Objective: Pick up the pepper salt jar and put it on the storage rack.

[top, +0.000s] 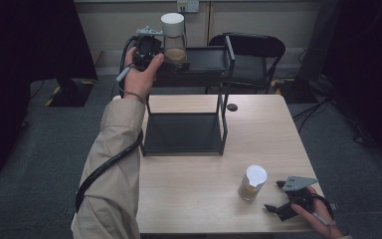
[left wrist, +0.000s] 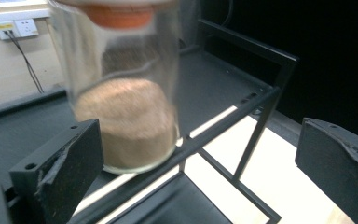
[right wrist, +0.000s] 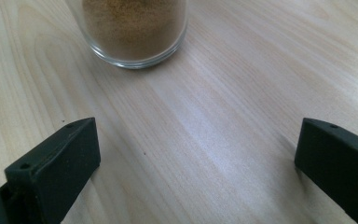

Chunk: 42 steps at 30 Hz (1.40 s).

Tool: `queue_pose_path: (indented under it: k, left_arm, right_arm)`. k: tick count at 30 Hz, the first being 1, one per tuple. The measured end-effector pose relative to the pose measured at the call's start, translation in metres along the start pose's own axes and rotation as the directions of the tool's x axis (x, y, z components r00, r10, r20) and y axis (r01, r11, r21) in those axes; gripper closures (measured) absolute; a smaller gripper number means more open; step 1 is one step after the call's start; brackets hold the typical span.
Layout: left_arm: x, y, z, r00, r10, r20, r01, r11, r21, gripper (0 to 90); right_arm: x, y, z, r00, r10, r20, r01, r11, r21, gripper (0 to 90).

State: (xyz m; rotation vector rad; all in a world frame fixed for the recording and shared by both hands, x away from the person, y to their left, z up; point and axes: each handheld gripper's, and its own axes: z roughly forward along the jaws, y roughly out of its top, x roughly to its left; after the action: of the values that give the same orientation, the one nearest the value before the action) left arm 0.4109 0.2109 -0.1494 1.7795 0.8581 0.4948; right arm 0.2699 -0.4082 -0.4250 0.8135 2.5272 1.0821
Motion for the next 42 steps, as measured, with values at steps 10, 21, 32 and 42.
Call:
queue_pose_path:
  k: [10,21,32,42]
  left_arm:
    - [0.001,-0.023,0.003,0.9989,-0.01,0.046,0.01,0.9999,-0.009,0.7]
    - [-0.002,-0.048,0.01,0.9966,-0.018,0.081,0.02,0.9997,-0.016,0.8]
    - [-0.004,-0.068,0.021,0.9928,-0.006,0.119,0.007,0.9999,-0.008,0.8]
    - [-0.006,-0.088,0.032,0.9891,-0.013,0.147,0.013,0.9999,-0.005,0.9]
  right_arm:
    - [0.0,0.0,0.0,1.0,0.0,0.0,0.0,1.0,0.0,0.0]
    - [0.0,0.0,0.0,1.0,0.0,0.0,0.0,1.0,0.0,0.0]
    - [0.0,0.0,0.0,1.0,0.0,0.0,0.0,1.0,0.0,0.0]
    - [0.0,0.0,0.0,1.0,0.0,0.0,0.0,1.0,0.0,0.0]
